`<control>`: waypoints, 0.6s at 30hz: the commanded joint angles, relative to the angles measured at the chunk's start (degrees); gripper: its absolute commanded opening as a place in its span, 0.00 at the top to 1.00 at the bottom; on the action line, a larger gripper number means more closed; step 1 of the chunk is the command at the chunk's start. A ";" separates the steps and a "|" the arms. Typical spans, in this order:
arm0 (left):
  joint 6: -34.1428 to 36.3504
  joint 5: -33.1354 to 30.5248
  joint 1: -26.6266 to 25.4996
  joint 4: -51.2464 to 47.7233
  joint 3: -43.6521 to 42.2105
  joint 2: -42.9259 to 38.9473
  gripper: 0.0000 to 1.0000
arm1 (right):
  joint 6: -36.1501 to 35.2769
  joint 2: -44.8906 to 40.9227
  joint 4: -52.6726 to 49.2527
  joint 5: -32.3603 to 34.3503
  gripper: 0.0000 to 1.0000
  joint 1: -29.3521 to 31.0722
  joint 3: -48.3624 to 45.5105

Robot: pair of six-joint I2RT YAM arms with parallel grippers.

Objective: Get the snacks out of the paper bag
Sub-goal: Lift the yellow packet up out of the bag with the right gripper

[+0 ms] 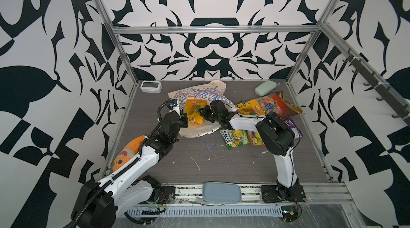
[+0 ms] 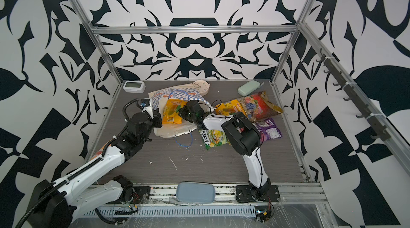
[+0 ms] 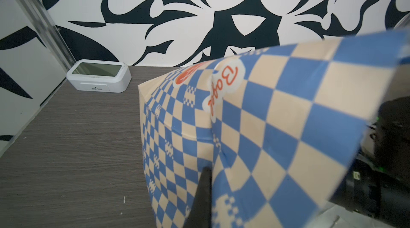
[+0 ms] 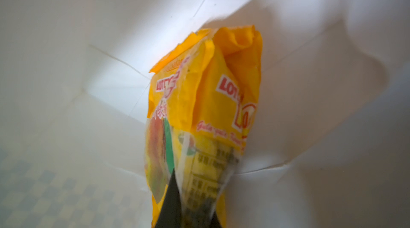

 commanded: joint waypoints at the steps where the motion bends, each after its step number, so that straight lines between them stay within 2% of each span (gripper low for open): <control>1: 0.18 -3.67 0.04 -2.01 2.91 1.15 1.00 | -1.86 -6.43 5.70 -3.81 1.00 -0.18 2.76; 13: 1.06 -8.03 0.71 -8.06 9.26 5.69 1.00 | -2.02 -12.76 4.34 -10.92 1.00 -0.32 5.89; 18: 0.40 -7.75 3.13 -13.17 13.13 6.58 1.00 | -5.06 -15.92 -1.33 -12.78 1.00 -0.39 7.85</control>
